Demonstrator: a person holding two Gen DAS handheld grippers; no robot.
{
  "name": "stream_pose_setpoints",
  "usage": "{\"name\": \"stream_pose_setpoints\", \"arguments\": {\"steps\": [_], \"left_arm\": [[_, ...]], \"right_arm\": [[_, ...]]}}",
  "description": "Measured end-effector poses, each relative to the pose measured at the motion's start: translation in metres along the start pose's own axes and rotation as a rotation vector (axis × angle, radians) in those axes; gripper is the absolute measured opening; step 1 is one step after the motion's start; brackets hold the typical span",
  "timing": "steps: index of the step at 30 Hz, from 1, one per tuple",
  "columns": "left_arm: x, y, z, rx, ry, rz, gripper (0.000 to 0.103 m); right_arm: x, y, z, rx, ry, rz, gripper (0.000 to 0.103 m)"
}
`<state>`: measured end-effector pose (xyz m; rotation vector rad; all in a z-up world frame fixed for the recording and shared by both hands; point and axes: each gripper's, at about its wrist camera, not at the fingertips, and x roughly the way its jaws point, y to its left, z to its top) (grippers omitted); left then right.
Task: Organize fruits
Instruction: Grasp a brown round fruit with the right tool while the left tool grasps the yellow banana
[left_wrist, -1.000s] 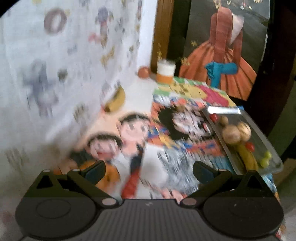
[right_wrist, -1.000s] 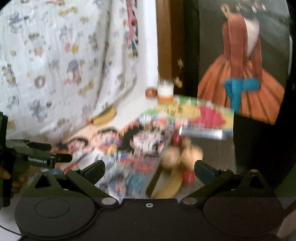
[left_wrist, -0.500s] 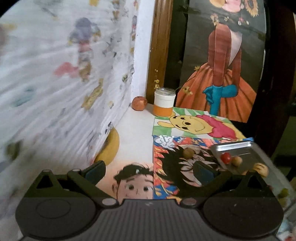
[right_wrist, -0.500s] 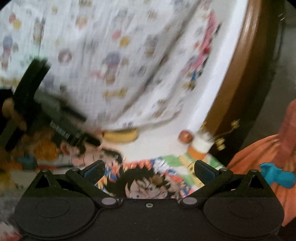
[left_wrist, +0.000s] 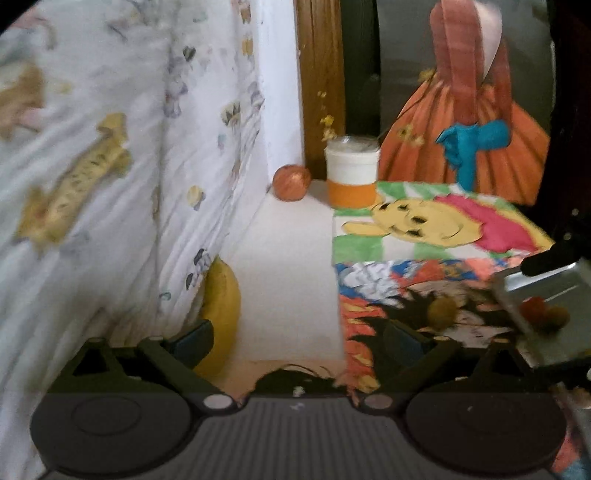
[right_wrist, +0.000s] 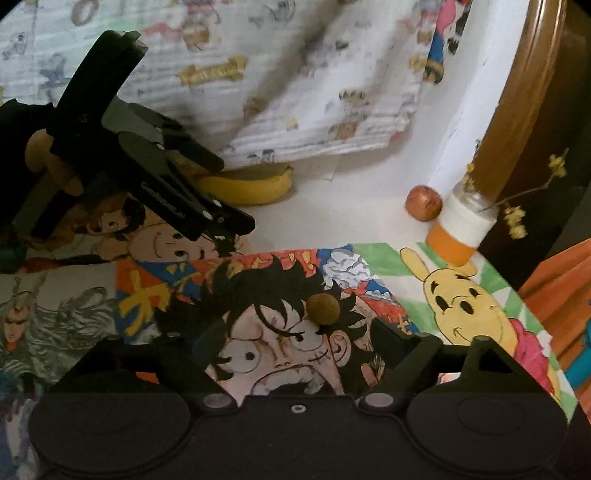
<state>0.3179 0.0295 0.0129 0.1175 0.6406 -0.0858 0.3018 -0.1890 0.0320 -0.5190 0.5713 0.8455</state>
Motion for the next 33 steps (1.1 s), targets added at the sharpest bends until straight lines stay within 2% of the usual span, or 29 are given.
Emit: {"name": "stream_pose_setpoints", "arguments": {"steps": [3, 11, 15, 20, 24, 27, 33], "left_arm": [[0.017, 0.001, 0.003, 0.029, 0.054, 0.045, 0.091], [0.032, 0.002, 0.011, 0.056, 0.110, 0.071, 0.089], [0.041, 0.001, 0.017, 0.066, 0.144, 0.099, 0.089], [0.048, 0.003, 0.023, 0.058, 0.173, 0.123, 0.087], [0.053, -0.003, 0.024, 0.120, 0.200, 0.178, 0.078], [0.056, -0.006, 0.025, 0.151, 0.213, 0.188, 0.077], [0.066, 0.000, 0.026, 0.149, 0.262, 0.189, 0.077]], "right_arm": [[0.017, -0.013, 0.005, 0.037, 0.019, 0.026, 0.072], [0.055, -0.039, 0.010, 0.177, 0.119, 0.091, 0.053], [0.061, -0.046, 0.015, 0.210, 0.123, 0.112, 0.048], [0.070, -0.047, 0.016, 0.210, 0.171, 0.117, 0.041], [0.077, -0.046, 0.019, 0.205, 0.183, 0.115, 0.038], [0.081, -0.045, 0.022, 0.205, 0.185, 0.117, 0.032], [0.086, -0.038, 0.026, 0.195, 0.167, 0.149, 0.032]]}}
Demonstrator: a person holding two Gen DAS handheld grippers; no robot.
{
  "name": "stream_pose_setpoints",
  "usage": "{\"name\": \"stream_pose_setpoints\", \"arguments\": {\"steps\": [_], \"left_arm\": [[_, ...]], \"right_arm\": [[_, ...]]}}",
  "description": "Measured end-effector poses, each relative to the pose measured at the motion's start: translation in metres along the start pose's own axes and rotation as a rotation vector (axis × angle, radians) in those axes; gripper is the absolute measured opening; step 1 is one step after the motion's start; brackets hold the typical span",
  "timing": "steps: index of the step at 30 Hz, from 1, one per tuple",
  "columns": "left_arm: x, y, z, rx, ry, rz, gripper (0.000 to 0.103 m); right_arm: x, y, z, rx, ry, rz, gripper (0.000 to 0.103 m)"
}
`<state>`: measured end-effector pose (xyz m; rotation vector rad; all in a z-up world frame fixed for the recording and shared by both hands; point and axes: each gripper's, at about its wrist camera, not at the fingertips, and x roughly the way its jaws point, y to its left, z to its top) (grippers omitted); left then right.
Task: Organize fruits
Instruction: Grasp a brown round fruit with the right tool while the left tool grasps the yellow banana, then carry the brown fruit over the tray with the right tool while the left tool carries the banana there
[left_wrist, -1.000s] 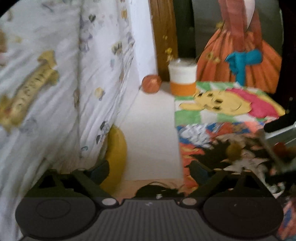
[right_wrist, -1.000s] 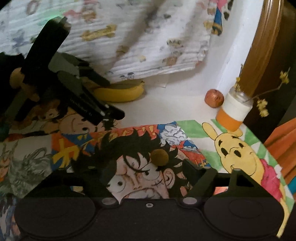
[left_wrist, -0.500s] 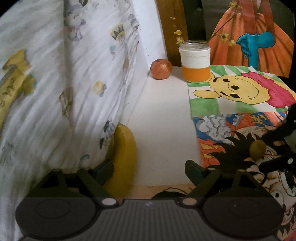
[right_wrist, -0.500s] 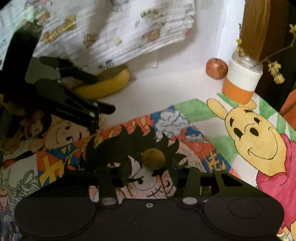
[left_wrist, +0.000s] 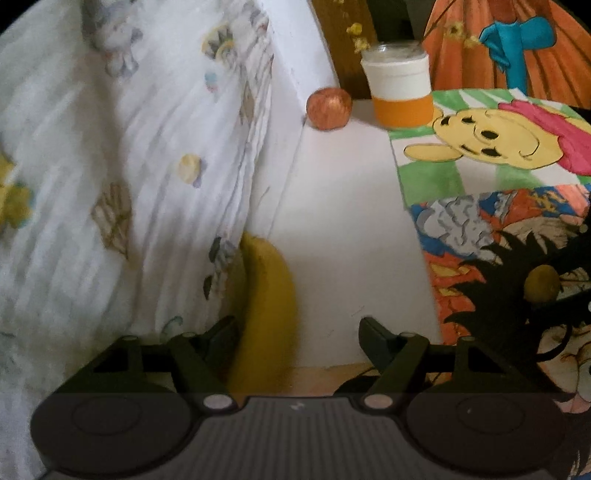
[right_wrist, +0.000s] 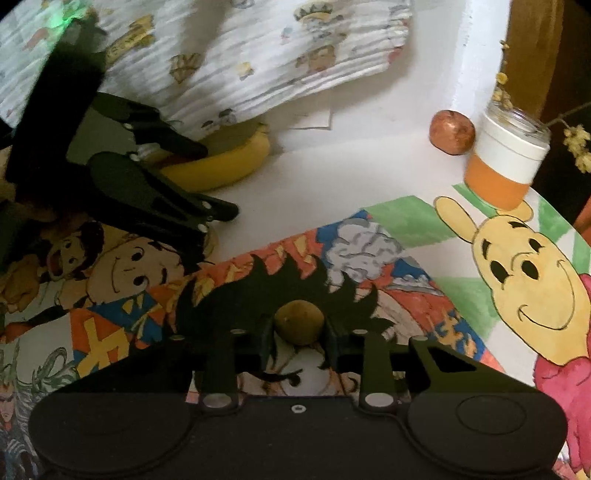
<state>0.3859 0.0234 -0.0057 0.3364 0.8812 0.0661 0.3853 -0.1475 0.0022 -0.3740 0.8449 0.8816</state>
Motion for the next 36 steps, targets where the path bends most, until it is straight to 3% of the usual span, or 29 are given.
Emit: {"name": "stream_pose_setpoints", "arguments": {"steps": [7, 9, 14, 31, 36], "left_arm": [[0.003, 0.003, 0.000, -0.024, 0.013, -0.008, 0.071], [0.003, 0.003, 0.001, -0.022, 0.018, 0.018, 0.058], [0.004, 0.007, 0.000, -0.001, 0.021, 0.064, 0.038], [-0.018, -0.001, -0.008, 0.042, 0.022, -0.046, 0.037], [-0.011, 0.005, -0.008, 0.006, 0.028, -0.067, 0.038]], "right_arm": [[-0.003, 0.003, -0.004, 0.012, -0.016, 0.042, 0.032], [-0.004, 0.004, -0.005, 0.016, -0.019, 0.049, 0.032], [-0.005, 0.004, -0.007, 0.027, -0.021, 0.055, 0.032], [-0.009, 0.005, -0.011, 0.036, -0.011, 0.031, 0.032], [-0.010, 0.004, -0.011, 0.038, -0.009, 0.033, 0.032]]}}
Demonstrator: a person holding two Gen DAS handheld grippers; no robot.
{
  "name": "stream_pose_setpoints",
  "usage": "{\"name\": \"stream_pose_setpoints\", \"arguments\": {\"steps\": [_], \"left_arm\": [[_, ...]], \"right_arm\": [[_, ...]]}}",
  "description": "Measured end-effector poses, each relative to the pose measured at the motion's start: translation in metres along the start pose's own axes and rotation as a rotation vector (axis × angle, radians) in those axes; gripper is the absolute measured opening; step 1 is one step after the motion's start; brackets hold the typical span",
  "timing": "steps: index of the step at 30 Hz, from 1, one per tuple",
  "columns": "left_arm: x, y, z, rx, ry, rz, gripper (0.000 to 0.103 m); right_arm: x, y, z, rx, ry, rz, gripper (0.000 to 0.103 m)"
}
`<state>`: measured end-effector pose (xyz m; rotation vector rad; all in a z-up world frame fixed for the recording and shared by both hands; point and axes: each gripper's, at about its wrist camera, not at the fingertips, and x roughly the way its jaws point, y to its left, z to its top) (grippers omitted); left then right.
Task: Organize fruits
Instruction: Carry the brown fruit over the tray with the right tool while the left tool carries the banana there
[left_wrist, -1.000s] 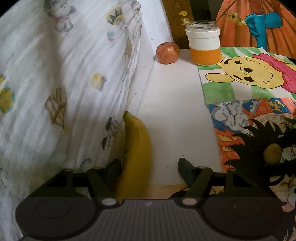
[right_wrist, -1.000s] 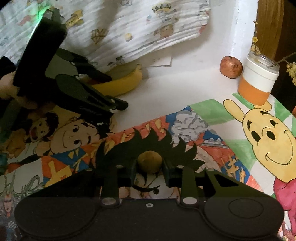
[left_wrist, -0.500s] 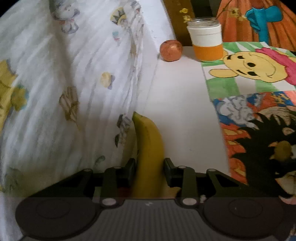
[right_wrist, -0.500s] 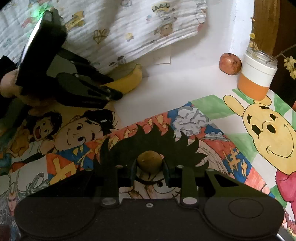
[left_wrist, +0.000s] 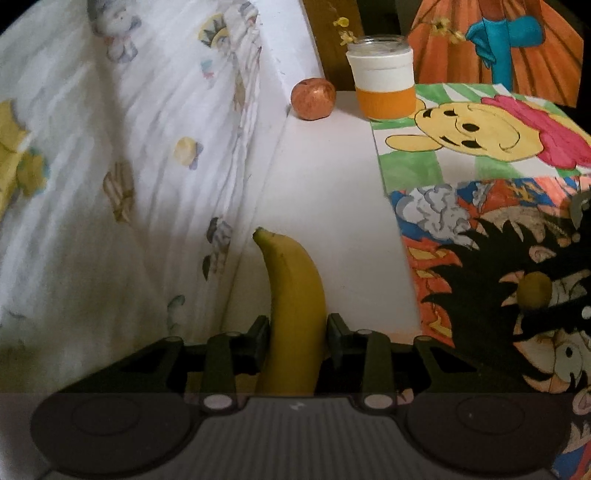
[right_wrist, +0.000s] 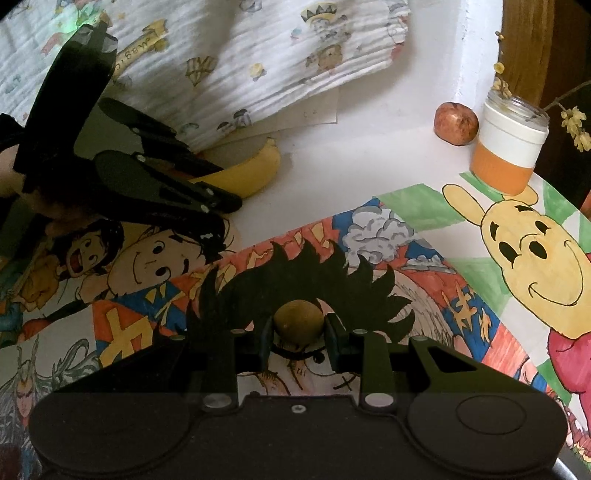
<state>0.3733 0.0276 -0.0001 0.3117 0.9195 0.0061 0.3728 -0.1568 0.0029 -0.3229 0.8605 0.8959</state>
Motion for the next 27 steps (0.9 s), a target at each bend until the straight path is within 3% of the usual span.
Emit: {"name": "stream_pose_setpoints", "arguments": {"steps": [9, 19, 27], "left_arm": [[-0.003, -0.008, -0.001, 0.008, -0.014, 0.018, 0.035], [-0.037, -0.030, -0.007, -0.005, -0.056, -0.097, 0.035], [-0.074, -0.054, -0.003, -0.041, -0.122, -0.179, 0.035]], "right_arm": [[-0.005, 0.004, -0.002, -0.018, -0.024, -0.032, 0.032], [-0.033, 0.016, -0.016, -0.017, -0.085, -0.086, 0.032], [-0.080, 0.012, -0.039, 0.045, -0.149, -0.136, 0.032]]}}
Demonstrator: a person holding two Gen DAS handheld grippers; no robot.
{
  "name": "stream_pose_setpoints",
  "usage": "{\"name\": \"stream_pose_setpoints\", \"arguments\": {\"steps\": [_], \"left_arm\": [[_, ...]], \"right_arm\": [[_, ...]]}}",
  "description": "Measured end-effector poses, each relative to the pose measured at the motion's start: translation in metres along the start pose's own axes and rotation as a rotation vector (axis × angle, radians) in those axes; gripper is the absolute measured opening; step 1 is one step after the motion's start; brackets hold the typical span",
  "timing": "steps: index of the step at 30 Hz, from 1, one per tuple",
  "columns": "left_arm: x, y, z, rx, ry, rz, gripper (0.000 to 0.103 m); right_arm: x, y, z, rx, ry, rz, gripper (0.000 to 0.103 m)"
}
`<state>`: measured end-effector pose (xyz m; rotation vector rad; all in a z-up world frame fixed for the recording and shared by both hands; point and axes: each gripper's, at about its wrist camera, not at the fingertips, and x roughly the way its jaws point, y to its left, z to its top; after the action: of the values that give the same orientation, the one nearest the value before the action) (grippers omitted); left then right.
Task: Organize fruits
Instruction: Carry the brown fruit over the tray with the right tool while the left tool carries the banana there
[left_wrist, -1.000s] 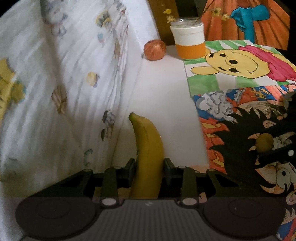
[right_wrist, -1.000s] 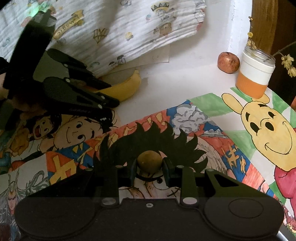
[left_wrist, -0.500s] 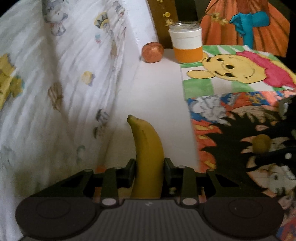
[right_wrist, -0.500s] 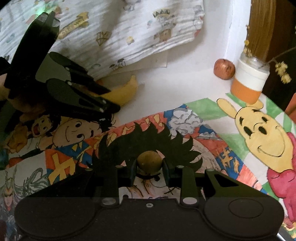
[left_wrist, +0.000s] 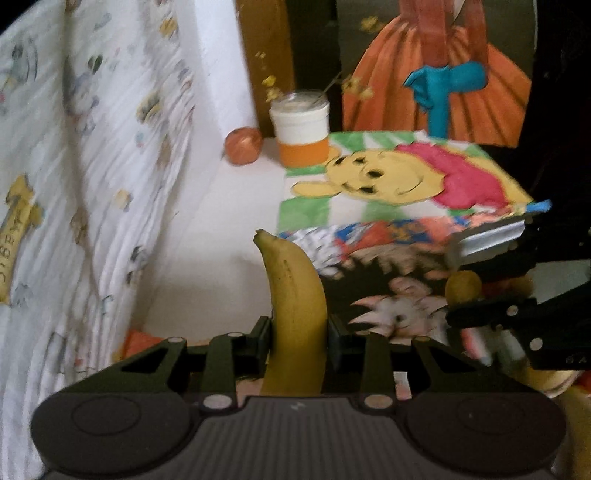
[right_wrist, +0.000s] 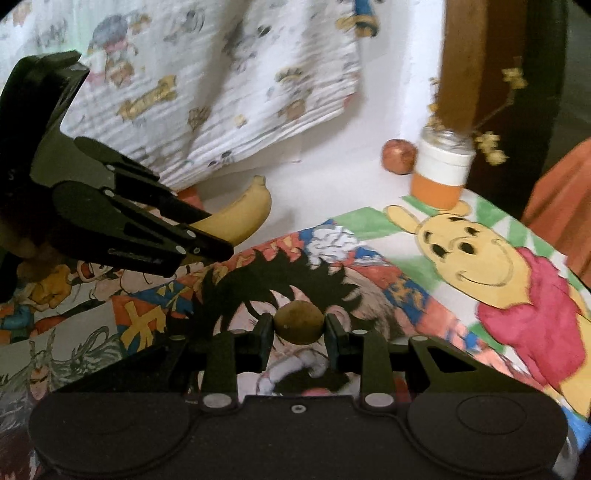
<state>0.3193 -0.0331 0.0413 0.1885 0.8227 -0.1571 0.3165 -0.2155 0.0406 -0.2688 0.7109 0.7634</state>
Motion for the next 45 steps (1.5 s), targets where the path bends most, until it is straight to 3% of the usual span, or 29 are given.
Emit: {"name": "stream_pose_setpoints", "arguments": {"steps": [11, 25, 39, 45], "left_arm": [[-0.023, -0.063, 0.020, -0.018, -0.108, -0.131, 0.035], [-0.013, -0.150, 0.028, 0.084, -0.086, -0.261, 0.035], [-0.003, -0.219, 0.042, 0.323, -0.087, -0.259, 0.035], [0.009, -0.234, 0.040, 0.365, -0.067, -0.265, 0.035]], "right_arm": [[-0.075, -0.038, -0.042, 0.107, -0.082, -0.124, 0.032], [-0.128, -0.061, -0.108, 0.120, -0.144, -0.332, 0.032], [-0.147, -0.036, -0.157, 0.171, -0.175, -0.326, 0.032], [-0.149, -0.025, -0.170, 0.209, -0.189, -0.331, 0.032]]}}
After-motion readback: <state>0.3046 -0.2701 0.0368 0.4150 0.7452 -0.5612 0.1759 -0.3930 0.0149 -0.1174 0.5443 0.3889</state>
